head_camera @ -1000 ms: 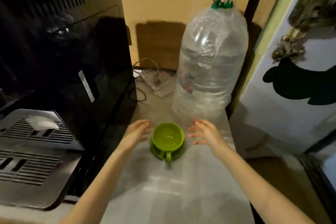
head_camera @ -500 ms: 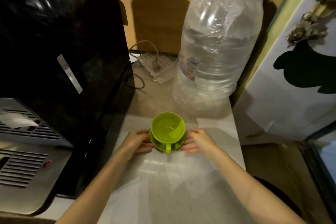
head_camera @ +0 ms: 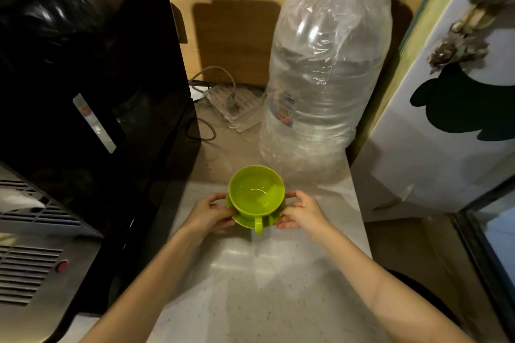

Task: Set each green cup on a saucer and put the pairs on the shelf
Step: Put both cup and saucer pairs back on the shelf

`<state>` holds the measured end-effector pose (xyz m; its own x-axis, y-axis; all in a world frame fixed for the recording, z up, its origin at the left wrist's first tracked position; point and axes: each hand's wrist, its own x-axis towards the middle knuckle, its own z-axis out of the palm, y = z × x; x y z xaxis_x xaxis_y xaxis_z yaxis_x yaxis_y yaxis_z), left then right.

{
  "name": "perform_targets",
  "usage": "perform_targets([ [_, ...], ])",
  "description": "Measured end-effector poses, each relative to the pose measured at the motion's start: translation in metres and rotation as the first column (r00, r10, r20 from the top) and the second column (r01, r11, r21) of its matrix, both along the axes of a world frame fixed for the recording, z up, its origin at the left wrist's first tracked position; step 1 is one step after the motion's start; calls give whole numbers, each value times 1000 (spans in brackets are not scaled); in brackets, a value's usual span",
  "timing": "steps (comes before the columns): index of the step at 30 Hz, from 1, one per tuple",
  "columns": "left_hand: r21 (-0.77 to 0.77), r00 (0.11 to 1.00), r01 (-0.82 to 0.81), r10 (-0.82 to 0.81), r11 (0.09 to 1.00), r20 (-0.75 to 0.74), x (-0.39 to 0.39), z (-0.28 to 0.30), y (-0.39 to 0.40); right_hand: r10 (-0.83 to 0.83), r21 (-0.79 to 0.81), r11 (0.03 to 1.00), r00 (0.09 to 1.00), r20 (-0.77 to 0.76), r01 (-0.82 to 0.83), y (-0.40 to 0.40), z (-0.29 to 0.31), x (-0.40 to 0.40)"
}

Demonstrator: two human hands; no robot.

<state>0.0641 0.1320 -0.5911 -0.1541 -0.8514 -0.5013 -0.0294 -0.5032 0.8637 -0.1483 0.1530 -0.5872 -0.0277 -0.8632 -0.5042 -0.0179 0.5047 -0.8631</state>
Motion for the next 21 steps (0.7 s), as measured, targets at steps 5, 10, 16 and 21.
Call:
perform_targets([
  [5, -24, 966, -27, 19, 999, -260, -7, 38, 3, -68, -142, 986, 991, 116, 84, 6, 44, -5],
  [10, -159, 938, 10, -64, 987, -340, -18, 99, 12, -82, -286, 948, 975, 204, 139, 9, 104, -12],
  [16, -385, 926, -18, -129, 923, -354, -30, 195, 14, -47, -493, 855, 970, 239, 163, 12, 203, -17],
  [21, -502, 902, -119, -118, 857, -415, -34, 279, 9, 13, -595, 782, 949, 315, 187, 11, 288, -17],
])
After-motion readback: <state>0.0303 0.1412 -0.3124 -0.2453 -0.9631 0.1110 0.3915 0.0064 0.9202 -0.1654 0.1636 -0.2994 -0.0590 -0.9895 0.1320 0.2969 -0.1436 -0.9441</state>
